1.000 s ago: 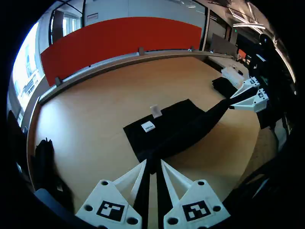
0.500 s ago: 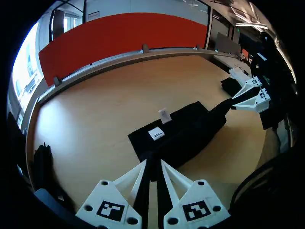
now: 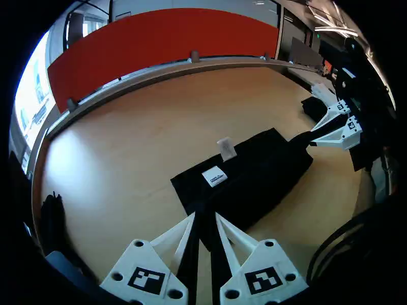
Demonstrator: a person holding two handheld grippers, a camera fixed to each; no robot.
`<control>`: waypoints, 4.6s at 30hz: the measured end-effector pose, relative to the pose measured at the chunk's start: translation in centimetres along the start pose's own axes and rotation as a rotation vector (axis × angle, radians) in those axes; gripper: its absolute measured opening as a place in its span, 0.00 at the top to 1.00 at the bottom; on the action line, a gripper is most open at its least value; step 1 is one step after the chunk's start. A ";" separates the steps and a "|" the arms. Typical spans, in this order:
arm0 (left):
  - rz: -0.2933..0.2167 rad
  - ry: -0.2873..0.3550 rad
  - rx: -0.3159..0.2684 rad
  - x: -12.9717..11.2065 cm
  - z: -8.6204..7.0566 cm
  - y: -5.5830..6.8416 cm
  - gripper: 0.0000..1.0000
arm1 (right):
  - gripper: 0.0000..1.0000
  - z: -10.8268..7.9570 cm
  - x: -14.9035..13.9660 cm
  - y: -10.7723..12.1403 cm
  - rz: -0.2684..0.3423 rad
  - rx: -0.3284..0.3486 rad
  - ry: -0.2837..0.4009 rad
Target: Fold towel
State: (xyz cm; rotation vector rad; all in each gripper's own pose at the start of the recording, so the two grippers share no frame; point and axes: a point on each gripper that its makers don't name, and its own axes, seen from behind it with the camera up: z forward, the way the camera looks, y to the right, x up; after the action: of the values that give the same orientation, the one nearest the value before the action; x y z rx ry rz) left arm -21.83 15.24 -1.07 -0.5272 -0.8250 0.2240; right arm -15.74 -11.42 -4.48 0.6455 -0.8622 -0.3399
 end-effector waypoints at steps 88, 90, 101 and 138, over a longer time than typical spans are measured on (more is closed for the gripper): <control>0.190 -0.068 0.125 -1.6 5.0 -4.6 0.08 | 0.00 5.4 1.0 7.1 0.016 -0.175 -0.042; 0.185 -0.066 0.129 -1.4 5.1 -4.8 0.09 | 0.00 5.4 1.1 7.3 0.015 -0.177 -0.042; 0.174 -0.050 0.156 0.5 5.7 -6.5 0.08 | 0.00 5.6 2.3 8.4 0.014 -0.189 -0.034; 0.028 -0.011 0.174 -1.8 0.8 -4.8 0.09 | 0.00 1.6 0.2 4.6 0.028 -0.179 0.015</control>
State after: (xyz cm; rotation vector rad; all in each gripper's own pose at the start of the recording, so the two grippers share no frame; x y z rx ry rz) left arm -23.72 10.79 0.76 -0.3743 -0.8010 0.3217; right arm -16.80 -8.65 -0.66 0.4691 -0.8159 -0.3818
